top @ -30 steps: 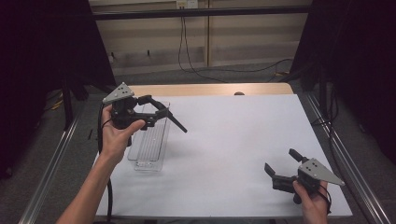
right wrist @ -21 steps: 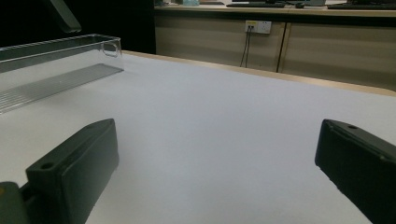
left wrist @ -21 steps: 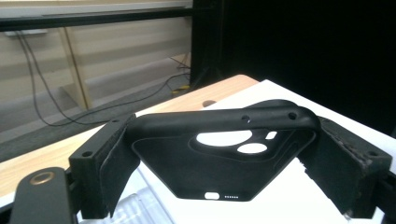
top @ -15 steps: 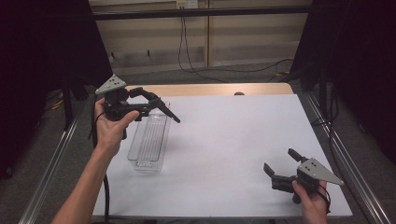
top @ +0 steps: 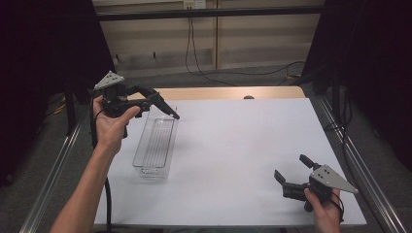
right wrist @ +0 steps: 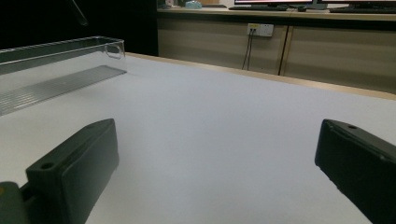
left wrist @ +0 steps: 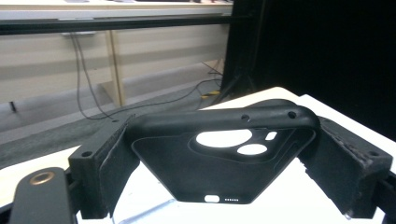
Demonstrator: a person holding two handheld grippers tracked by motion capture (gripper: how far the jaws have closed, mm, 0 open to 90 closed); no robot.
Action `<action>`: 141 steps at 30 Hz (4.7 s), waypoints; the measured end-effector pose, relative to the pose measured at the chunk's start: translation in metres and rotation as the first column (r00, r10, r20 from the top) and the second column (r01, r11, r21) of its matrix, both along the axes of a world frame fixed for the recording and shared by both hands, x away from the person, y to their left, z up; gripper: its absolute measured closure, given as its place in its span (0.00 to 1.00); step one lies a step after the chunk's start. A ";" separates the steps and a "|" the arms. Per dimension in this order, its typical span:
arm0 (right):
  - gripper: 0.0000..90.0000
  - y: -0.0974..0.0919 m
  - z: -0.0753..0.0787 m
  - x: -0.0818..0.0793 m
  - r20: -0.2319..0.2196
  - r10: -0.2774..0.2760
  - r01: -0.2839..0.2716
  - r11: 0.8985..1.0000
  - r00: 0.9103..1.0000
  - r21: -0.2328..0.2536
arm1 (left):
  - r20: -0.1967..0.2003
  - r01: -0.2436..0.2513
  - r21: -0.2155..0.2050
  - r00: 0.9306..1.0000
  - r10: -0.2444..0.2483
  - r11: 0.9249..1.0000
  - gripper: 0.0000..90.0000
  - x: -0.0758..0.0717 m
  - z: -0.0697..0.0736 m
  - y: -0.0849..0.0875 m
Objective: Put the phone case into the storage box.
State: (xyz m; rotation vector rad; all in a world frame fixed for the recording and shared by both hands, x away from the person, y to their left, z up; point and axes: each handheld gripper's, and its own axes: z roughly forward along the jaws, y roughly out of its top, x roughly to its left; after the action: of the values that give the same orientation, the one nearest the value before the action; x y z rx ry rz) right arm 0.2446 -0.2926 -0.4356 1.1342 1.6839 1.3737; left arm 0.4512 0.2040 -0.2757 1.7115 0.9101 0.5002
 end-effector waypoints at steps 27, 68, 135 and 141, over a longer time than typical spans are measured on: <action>0.00 0.001 -0.002 0.000 -0.010 0.011 -0.011 1.000 1.000 0.002 | -0.029 -0.084 0.058 0.996 0.086 0.995 0.16 0.025 -0.002 0.001; 0.00 0.001 -0.004 -0.001 -0.016 0.023 -0.023 1.000 1.000 -0.008 | -0.082 -0.222 0.152 0.968 0.236 0.963 0.16 0.055 -0.029 -0.022; 0.00 0.001 -0.006 -0.001 -0.031 0.045 -0.045 0.999 0.999 -0.009 | -0.091 -0.323 0.207 0.933 0.347 0.923 0.15 0.074 -0.078 -0.045; 0.00 0.002 -0.006 -0.001 -0.036 0.044 -0.044 0.999 0.998 -0.004 | -0.097 -0.315 0.196 0.936 0.338 0.929 0.14 0.077 -0.078 -0.044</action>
State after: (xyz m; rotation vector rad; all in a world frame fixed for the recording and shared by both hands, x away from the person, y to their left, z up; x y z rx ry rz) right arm 0.2435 -0.2908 -0.4417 1.1314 1.7457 1.3837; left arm 0.5282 0.1604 -0.3535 1.7753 1.2904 0.7159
